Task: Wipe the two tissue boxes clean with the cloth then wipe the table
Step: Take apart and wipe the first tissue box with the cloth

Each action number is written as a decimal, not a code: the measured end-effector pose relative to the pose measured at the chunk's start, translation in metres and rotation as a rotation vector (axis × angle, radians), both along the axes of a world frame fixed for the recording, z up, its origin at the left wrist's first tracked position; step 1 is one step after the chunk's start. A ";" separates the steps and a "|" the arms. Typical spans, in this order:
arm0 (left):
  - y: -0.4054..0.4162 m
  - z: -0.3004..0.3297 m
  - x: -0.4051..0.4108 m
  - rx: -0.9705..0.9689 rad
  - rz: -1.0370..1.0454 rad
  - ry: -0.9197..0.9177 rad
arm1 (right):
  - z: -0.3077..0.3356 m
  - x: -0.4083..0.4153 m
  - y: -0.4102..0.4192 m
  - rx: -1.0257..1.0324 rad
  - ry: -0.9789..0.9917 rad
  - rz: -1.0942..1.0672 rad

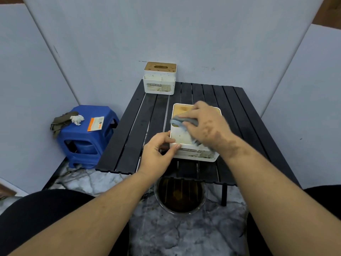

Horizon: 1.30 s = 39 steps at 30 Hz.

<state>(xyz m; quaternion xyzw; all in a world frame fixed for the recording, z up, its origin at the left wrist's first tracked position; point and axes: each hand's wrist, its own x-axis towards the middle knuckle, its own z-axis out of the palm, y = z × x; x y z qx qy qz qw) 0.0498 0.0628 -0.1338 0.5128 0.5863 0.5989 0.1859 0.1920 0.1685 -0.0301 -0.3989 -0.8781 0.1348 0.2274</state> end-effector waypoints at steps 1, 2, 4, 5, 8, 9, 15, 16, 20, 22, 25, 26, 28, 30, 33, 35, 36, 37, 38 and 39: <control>0.001 -0.001 0.000 0.005 -0.001 0.005 | 0.001 0.009 0.014 0.013 -0.016 -0.077; 0.001 -0.001 0.000 0.002 -0.002 0.013 | 0.003 0.017 0.024 -0.016 -0.020 -0.159; 0.001 0.000 0.000 -0.003 -0.005 0.018 | 0.003 0.016 0.027 -0.012 -0.027 -0.201; 0.001 0.000 -0.001 0.002 -0.008 0.006 | 0.002 0.010 0.019 0.054 -0.056 -0.154; 0.000 0.000 -0.002 -0.006 -0.012 0.000 | -0.002 -0.011 -0.017 0.150 -0.039 0.153; 0.000 0.000 -0.002 -0.011 -0.014 0.004 | 0.002 -0.012 -0.014 0.112 -0.037 0.181; 0.000 -0.002 -0.002 -0.005 -0.025 0.006 | 0.006 -0.018 0.032 0.077 -0.122 -0.094; 0.000 -0.002 -0.002 -0.001 -0.028 0.000 | 0.005 -0.022 0.027 0.055 -0.106 0.013; 0.001 -0.003 -0.003 0.005 -0.030 0.012 | 0.009 -0.017 0.045 -0.072 -0.037 -0.028; 0.002 -0.002 -0.002 -0.003 -0.027 0.029 | 0.009 -0.019 0.055 -0.013 -0.071 -0.203; 0.002 -0.002 -0.002 0.010 -0.021 0.023 | 0.006 -0.034 0.041 -0.012 -0.065 0.061; 0.002 -0.002 -0.002 0.013 -0.018 0.020 | 0.006 -0.035 0.037 -0.020 -0.055 0.142; 0.002 -0.002 -0.002 0.011 -0.020 0.024 | 0.010 -0.036 0.045 -0.039 -0.028 0.044; 0.002 -0.002 -0.002 -0.007 -0.027 0.015 | 0.010 -0.039 0.052 -0.015 -0.047 -0.145; 0.000 0.001 -0.001 -0.003 -0.013 0.033 | 0.004 -0.051 0.043 0.014 -0.070 0.040; -0.001 0.002 0.000 0.012 -0.004 0.068 | 0.006 -0.050 0.042 -0.041 -0.020 0.103; 0.000 0.003 0.001 0.010 -0.007 0.073 | 0.007 -0.048 0.045 -0.048 -0.004 0.041; 0.001 0.003 0.002 0.009 -0.009 0.069 | 0.008 -0.047 0.048 -0.034 -0.004 -0.050; 0.002 0.003 0.004 0.012 -0.004 0.059 | 0.008 -0.047 0.049 -0.006 -0.027 -0.120; 0.003 0.003 0.005 0.011 0.008 0.049 | 0.007 -0.048 0.047 0.014 -0.048 -0.134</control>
